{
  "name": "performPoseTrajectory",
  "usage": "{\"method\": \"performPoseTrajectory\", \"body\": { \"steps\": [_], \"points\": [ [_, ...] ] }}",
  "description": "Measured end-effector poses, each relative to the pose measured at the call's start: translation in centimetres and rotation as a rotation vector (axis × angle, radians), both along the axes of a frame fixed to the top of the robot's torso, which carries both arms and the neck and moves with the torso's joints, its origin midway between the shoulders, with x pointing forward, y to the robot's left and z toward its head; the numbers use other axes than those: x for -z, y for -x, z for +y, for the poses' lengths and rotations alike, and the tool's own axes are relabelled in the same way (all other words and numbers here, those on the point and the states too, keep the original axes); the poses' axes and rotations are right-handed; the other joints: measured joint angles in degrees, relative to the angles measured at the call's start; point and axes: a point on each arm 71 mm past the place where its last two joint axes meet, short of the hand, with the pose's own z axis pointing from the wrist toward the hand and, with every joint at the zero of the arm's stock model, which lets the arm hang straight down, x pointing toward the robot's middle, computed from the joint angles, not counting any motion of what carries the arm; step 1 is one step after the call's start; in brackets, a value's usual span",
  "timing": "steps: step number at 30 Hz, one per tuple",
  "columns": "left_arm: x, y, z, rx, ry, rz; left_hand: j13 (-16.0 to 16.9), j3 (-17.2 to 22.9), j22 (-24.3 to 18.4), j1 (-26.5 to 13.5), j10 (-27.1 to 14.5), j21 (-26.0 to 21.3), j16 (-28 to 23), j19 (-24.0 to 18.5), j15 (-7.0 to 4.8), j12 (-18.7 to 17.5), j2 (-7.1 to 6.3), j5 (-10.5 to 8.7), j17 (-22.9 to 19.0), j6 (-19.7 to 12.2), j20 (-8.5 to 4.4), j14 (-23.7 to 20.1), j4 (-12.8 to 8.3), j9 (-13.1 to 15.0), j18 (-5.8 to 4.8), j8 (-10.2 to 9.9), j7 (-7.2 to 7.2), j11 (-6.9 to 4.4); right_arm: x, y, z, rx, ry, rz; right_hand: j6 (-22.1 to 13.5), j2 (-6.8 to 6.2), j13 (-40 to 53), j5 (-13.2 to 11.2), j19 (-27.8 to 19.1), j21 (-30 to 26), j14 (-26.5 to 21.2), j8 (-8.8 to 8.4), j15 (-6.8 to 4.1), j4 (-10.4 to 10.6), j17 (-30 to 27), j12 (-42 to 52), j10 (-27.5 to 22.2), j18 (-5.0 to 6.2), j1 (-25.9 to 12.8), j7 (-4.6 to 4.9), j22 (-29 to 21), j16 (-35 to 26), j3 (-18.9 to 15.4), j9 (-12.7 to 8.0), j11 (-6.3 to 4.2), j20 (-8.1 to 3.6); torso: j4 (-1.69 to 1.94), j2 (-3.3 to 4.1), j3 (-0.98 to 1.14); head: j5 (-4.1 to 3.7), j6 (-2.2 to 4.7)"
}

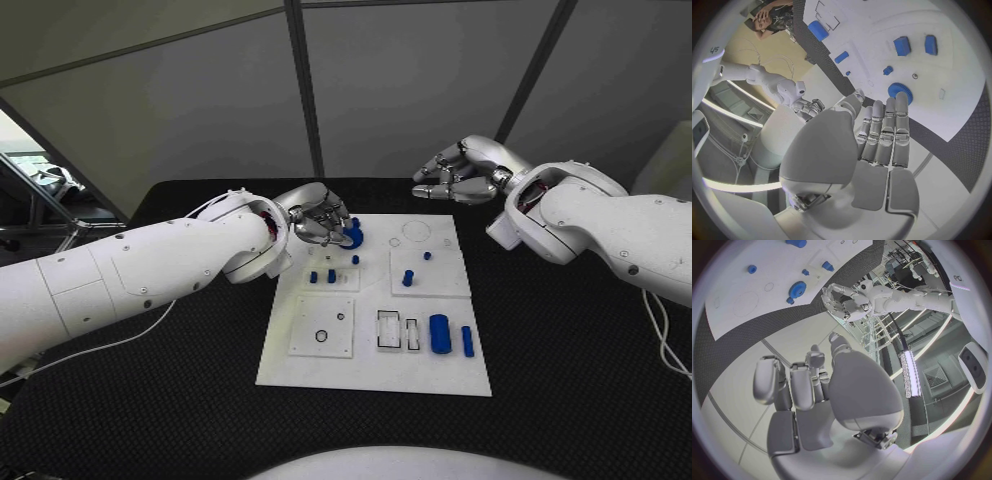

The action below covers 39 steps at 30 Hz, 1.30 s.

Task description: Assemble the parts on the task board

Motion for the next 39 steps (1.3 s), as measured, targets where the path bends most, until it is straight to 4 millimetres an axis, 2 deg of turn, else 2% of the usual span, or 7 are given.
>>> {"method": "performPoseTrajectory", "body": {
  "steps": [11,14,27,28,30,32,39],
  "points": [
    [1.5,0.0,-2.6,0.114,-0.123,-0.151,-3.8,-2.2,5.6,-1.2,1.4,7.6,7.2,5.9,-2.21,1.9,-0.61,0.0,3.6,3.1,-1.89,4.9,0.1,-5.4,0.01,-1.3,-1.61,-1.34,0.0,0.2,0.3,-0.01,0.0,-0.002,0.0,0.0,0.0,0.0,0.0,0.0,0.0,0.0,0.0,0.0,0.0,0.0,0.0,0.0,0.0,0.0,0.0,0.0,0.0,0.0,0.0,0.0,0.07,0.01,-0.01,-0.18,-0.1],
    [1.8,-0.2,-3.0,0.134,-0.168,-0.184,-4.7,-2.6,9.4,-1.2,1.1,12.4,9.7,8.7,-2.67,2.2,-0.61,0.0,5.0,3.3,-2.33,6.3,-0.1,-6.7,-0.01,-2.3,-1.85,-1.56,0.0,0.2,0.4,-0.012,0.001,-0.002,0.0,0.0,0.0,0.0,0.0,0.0,0.0,0.0,0.0,0.0,0.0,0.0,0.0,0.0,0.0,0.0,0.0,0.0,0.0,0.0,0.0,0.0,0.07,0.01,-0.02,-0.18,-0.14],
    [2.9,-0.7,-4.5,0.186,-0.293,-0.265,-10.0,-3.0,18.7,-0.7,0.1,23.3,19.2,13.4,-4.0,-1.6,-0.7,0.0,8.8,6.2,-3.52,9.0,-0.5,-10.6,-0.01,-4.7,-2.66,-2.37,-0.1,0.3,0.5,-0.016,0.005,-0.006,0.0,-0.01,0.0,0.0,0.0,0.0,0.0,0.0,0.0,0.0,0.0,0.0,0.0,0.0,0.0,0.0,0.0,0.0,0.0,0.0,0.0,0.0,0.07,0.02,-0.02,-0.53,-0.37],
    [3.0,-0.7,-4.6,0.189,-0.299,-0.267,-10.5,-3.0,19.1,-0.7,0.4,23.8,24.8,13.7,-4.44,-2.1,-0.7,0.0,12.3,6.5,-3.74,12.5,-0.5,-10.9,-0.02,-4.9,-2.95,-2.61,-0.1,0.3,0.5,-0.016,0.005,-0.006,0.0,-0.01,0.0,0.0,0.0,0.0,0.0,0.0,0.0,0.0,0.0,0.0,0.0,0.0,0.0,0.0,0.0,0.0,0.0,0.0,0.0,0.0,0.07,0.02,-0.02,-0.55,-0.38],
    [3.1,-0.7,-4.7,0.192,-0.309,-0.269,-12.0,-2.9,20.6,-0.7,1.8,25.1,46.0,14.4,-4.6,-3.5,-0.69,0.0,30.0,7.5,-4.45,17.5,-0.4,-11.8,-0.03,-5.9,-2.22,-2.79,-0.1,0.3,0.5,-0.016,0.005,-0.006,0.0,-0.01,0.0,0.0,0.0,0.0,0.0,0.0,0.0,0.0,0.0,0.0,0.0,0.0,0.0,0.0,0.0,0.0,0.0,0.0,0.0,0.0,0.07,0.02,-0.02,-0.58,-0.51],
    [3.2,-0.8,-4.8,0.195,-0.321,-0.268,-13.0,-2.8,21.5,-0.7,2.0,25.8,58.9,14.7,-4.47,-4.5,-0.75,0.0,37.2,8.0,-4.12,17.1,-0.3,-12.6,0.01,-6.7,-2.64,-2.79,-0.1,0.3,0.5,-0.016,0.006,-0.007,0.0,-0.01,0.0,0.0,0.0,0.0,0.0,0.0,0.0,0.0,0.0,0.0,0.0,0.0,0.0,0.0,0.0,0.0,0.0,0.0,0.0,0.0,0.07,0.01,-0.02,-0.58,-0.57],
    [3.6,-0.9,-5.1,0.199,-0.353,-0.257,-14.0,-2.6,22.5,-0.8,2.3,26.4,63.8,15.0,-4.33,-5.0,-0.78,0.0,39.1,8.2,-3.83,15.7,-0.5,-13.3,0.0,-7.1,-2.84,-2.48,-0.1,0.3,0.6,-0.018,0.007,-0.007,0.0,-0.01,0.0,0.0,0.0,0.0,0.0,0.0,0.0,0.0,0.0,0.0,0.0,0.0,0.0,0.0,0.0,0.0,0.0,0.0,0.0,0.0,0.13,-0.02,-0.01,-0.61,-0.72]
  ]
}}
